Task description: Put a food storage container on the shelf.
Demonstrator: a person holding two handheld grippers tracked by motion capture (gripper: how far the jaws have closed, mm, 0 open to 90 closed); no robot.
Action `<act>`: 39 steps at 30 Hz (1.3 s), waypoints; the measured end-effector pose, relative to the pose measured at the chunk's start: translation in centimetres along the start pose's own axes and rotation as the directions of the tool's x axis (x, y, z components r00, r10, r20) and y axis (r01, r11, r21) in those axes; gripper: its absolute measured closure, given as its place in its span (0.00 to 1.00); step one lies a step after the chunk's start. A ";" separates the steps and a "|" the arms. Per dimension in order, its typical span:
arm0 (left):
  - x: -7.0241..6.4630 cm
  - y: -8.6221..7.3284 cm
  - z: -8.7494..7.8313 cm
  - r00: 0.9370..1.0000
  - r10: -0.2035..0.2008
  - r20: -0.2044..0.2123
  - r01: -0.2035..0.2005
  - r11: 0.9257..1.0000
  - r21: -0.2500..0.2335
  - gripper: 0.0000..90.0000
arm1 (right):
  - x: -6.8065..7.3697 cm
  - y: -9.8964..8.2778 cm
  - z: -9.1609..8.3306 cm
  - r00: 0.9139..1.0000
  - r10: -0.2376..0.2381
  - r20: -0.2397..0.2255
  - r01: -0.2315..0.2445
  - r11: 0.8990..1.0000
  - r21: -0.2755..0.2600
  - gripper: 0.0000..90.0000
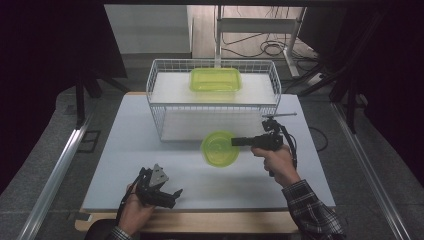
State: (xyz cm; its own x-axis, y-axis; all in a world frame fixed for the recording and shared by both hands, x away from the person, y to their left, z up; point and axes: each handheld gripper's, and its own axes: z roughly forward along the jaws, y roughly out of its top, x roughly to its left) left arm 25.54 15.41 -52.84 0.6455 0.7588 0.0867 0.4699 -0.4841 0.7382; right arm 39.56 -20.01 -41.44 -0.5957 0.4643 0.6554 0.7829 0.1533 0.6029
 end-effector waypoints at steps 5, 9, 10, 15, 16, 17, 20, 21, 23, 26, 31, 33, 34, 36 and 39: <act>0.0 0.0 0.0 1.000 -0.001 0.000 0.001 1.000 0.001 0.01 | 0.9 1.5 -0.8 1.000 -0.010 0.002 0.010 1.000 -0.023 0.90; 0.0 0.0 0.1 1.000 0.001 -0.002 -0.001 1.000 0.004 0.01 | 1.7 2.8 -1.6 1.000 -0.021 0.004 0.021 0.999 -0.043 0.90; 0.0 0.0 0.1 1.000 0.001 -0.001 -0.001 1.000 0.004 0.01 | 1.9 3.1 -1.8 1.000 -0.023 0.003 0.023 0.998 -0.051 0.90; 0.0 0.0 0.1 1.000 0.000 -0.001 0.000 1.000 0.005 0.01 | 2.7 4.6 -2.6 1.000 -0.026 0.015 0.027 0.996 -0.082 0.90; 0.0 0.0 0.1 1.000 -0.001 -0.001 0.001 1.000 0.006 0.01 | 2.8 4.8 -2.8 1.000 -0.025 0.016 0.026 0.996 -0.086 0.90; 0.0 0.0 0.1 1.000 0.001 -0.001 -0.001 1.000 0.004 0.01 | 3.0 5.0 -2.9 1.000 -0.024 0.015 0.025 0.996 -0.091 0.90; 0.1 0.0 0.1 1.000 -0.001 -0.002 0.001 1.000 0.005 0.01 | 3.4 5.8 -3.3 1.000 -0.027 0.014 0.028 0.994 -0.109 0.90; 0.1 0.0 0.1 1.000 0.001 -0.002 -0.001 1.000 0.005 0.01 | 3.5 6.1 -3.4 0.999 -0.028 0.016 0.030 0.993 -0.115 0.90; 0.1 0.0 0.1 1.000 0.001 -0.002 -0.001 1.000 0.005 0.01 | 3.9 6.7 -3.7 0.999 -0.037 0.025 0.040 0.991 -0.128 0.90; 0.1 0.0 0.0 1.000 0.000 -0.003 0.000 1.000 0.003 0.01 | 4.2 7.6 -4.0 0.999 -0.040 0.030 0.044 0.989 -0.143 0.90; 0.1 0.0 0.0 1.000 -0.007 -0.003 0.007 1.000 -0.001 0.01 | 4.9 9.0 -4.3 0.998 -0.051 0.041 0.057 0.984 -0.169 0.90; 0.2 0.0 0.0 1.000 -0.009 -0.003 0.009 1.000 0.001 0.01 | 5.1 9.6 -4.3 0.997 -0.055 0.047 0.063 0.982 -0.178 0.90; 0.2 0.0 -0.1 1.000 -0.011 -0.002 0.011 1.000 0.001 0.01 | 5.2 9.9 -4.3 0.997 -0.055 0.049 0.063 0.981 -0.182 0.90; 0.2 0.0 -0.1 1.000 -0.015 0.002 0.015 1.000 0.000 0.01 | 5.4 10.4 -4.4 0.997 -0.054 0.050 0.063 0.980 -0.191 0.90; 0.3 0.0 -0.1 1.000 -0.017 0.004 0.017 1.000 0.003 0.01 | 5.7 11.1 -4.4 0.997 -0.055 0.056 0.065 0.976 -0.209 0.90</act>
State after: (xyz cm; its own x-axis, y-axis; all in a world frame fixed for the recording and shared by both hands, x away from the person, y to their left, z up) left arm 25.63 15.67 -52.78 0.6401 0.7650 0.0713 0.4822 -0.4723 0.7379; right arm 44.08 -19.47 -28.99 -0.6267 0.5032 0.5950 0.6877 -0.0021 0.7260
